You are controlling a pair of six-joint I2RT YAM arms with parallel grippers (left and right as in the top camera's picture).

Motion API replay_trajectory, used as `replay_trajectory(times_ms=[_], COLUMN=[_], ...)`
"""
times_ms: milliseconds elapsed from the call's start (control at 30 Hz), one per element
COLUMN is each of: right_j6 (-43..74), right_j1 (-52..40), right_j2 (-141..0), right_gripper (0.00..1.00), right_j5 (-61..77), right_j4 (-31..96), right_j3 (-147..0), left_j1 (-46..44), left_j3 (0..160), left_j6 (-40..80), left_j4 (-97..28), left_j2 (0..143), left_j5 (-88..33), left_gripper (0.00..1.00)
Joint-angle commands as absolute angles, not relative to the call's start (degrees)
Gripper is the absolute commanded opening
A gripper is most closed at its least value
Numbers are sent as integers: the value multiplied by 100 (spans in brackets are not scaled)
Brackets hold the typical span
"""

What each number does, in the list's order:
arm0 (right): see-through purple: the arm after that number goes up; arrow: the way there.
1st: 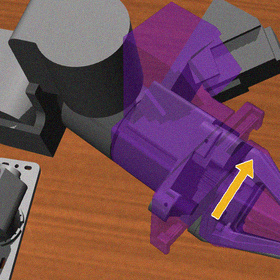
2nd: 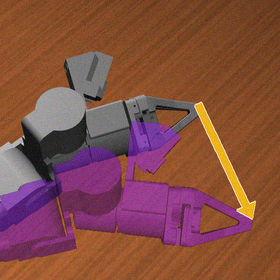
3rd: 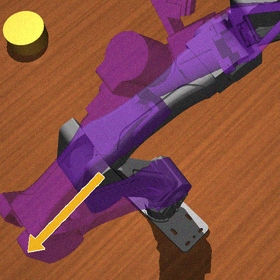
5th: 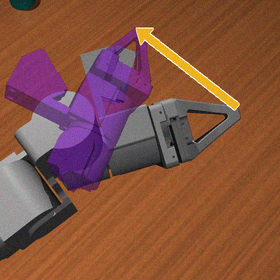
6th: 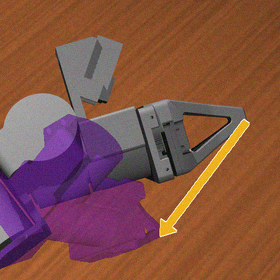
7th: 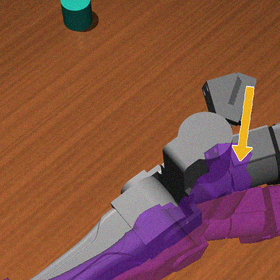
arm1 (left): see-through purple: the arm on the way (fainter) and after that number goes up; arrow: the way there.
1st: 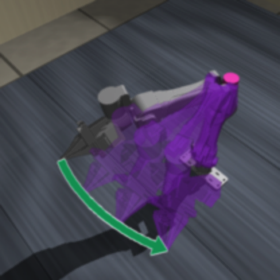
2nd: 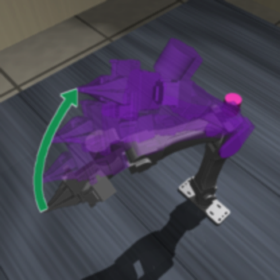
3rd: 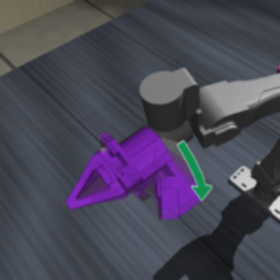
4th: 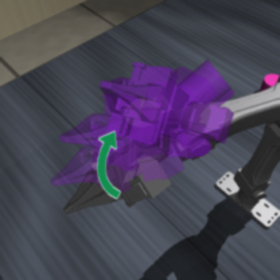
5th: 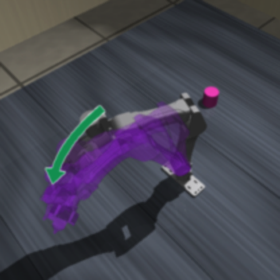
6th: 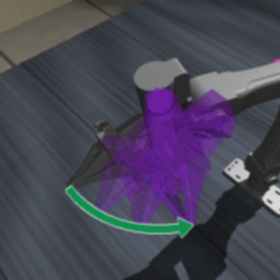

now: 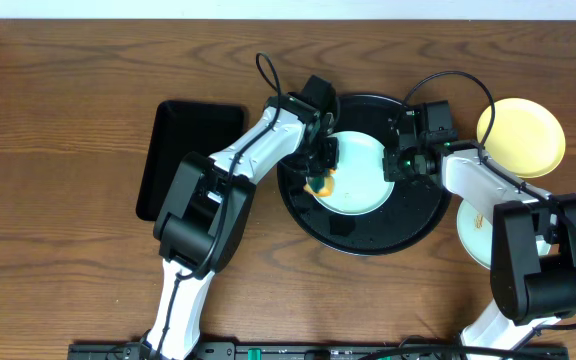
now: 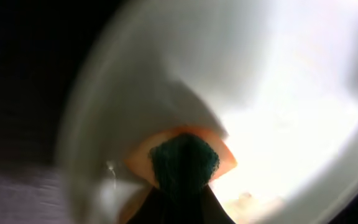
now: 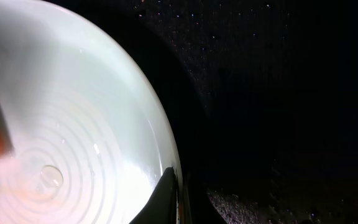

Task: Clean dirty plates on tray and stack at the side
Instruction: 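Scrub the mint plate's stained surface with the sponge in the left gripper, then put the sponge back into the black rectangular tray with the left gripper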

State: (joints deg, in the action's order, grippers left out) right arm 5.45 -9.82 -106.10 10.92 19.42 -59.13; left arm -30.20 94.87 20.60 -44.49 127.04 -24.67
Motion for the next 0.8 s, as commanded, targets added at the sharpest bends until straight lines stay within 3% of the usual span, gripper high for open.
replay_trajectory(times_ms=[0, 167, 267, 600, 767], right_j6=[556, 556, 554, 556, 556], right_j1=[-1022, -1022, -1022, -1022, -1022], right_j2=[-10685, -10685, -10685, -10685, -10685], right_gripper=[1, 1, 1, 1, 16], right_j5=[1059, 1059, 1059, 1059, 1059], right_j4=[1992, 1992, 1994, 1994, 1994], right_j3=[-5870, -5870, -5870, -5870, -5870], left_j1=[-2995, -2775, -2657, -2493, -1846], left_j3=[9424, 10077, 10501, 10648, 10648], left_j6=[2130, 2401, 2429, 1946, 1758], left_j4=[-4466, -4405, -4407, -5485, -6182], left_j2=[12923, 12816, 12591, 11883, 11883], left_j5=[-4073, -5682, -5918, -3162, -1385], left_gripper=[7, 7, 7, 7, 7])
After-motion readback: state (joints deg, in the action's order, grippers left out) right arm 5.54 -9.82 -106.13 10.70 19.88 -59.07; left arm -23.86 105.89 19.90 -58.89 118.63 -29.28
